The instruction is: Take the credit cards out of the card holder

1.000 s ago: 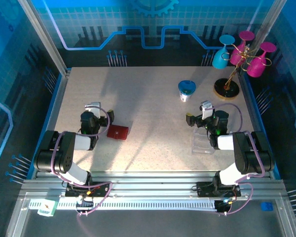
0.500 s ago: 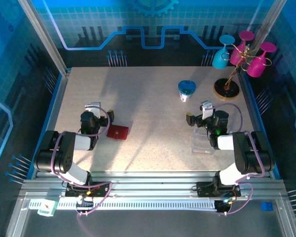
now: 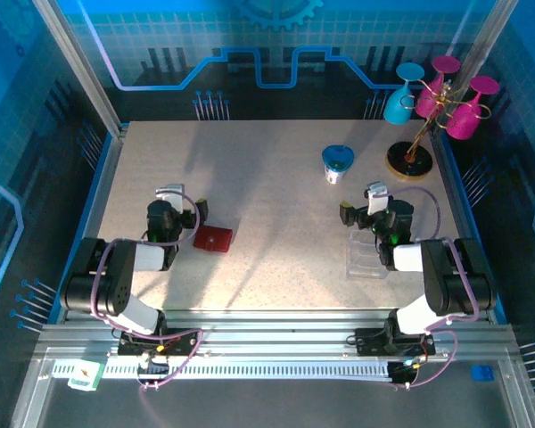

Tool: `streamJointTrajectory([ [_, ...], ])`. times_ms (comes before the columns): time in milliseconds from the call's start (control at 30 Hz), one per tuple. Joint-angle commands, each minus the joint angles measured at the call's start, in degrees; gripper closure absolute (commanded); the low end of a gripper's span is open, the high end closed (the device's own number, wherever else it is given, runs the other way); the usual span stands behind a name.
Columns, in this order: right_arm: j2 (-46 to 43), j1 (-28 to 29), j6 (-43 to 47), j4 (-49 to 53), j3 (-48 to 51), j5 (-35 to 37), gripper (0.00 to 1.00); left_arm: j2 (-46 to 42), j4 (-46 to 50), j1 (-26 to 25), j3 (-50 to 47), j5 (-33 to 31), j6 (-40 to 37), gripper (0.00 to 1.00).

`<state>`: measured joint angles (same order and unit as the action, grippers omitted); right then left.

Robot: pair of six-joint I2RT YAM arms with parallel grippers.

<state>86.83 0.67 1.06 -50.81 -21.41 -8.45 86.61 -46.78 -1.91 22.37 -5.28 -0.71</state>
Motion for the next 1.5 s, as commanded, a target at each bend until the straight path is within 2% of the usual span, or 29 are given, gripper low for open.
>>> streamJointTrajectory([
  [0,-3.9,0.3,-0.9,2.7,-0.7,4.0,0.0,-4.4,7.0,-2.2,4.1,-5.6,-2.1,0.01],
  [133,-9.0,0.3,-2.5,14.4,-4.0,5.9,0.0,-8.0,17.0,-4.1,8.2,-10.2,-1.4,0.01],
  [367,-14.3,-0.1,-9.1,43.1,-14.1,11.7,0.0,-13.9,35.8,-4.5,15.4,-6.5,8.0,0.01],
  [500,-15.0,-1.3,-15.1,59.8,-20.4,9.0,0.04,-16.3,43.5,-4.5,18.2,-3.8,12.5,0.01],
  [700,-16.3,-2.7,-23.0,75.5,-24.4,4.7,0.15,-16.1,50.0,-4.5,21.6,0.9,17.2,0.01],
  [833,-18.1,-4.2,-25.1,79.1,-23.2,1.3,0.23,-13.9,52.4,-4.5,24.1,6.3,19.2,0.02],
  [1000,-20.3,-7.3,-27.1,81.4,-20.6,0.6,0.36,-10.9,51.7,-4.5,26.3,12.2,23.4,0.03],
  [1333,-22.5,-10.5,-27.6,79.9,-15.8,5.1,0.51,-8.0,50.6,-4.5,27.8,13.9,25.9,0.02],
  [1467,-22.5,-11.5,-27.6,79.1,-14.6,4.4,0.55,-6.7,50.5,-4.5,28.5,14.5,27.5,0.02],
])
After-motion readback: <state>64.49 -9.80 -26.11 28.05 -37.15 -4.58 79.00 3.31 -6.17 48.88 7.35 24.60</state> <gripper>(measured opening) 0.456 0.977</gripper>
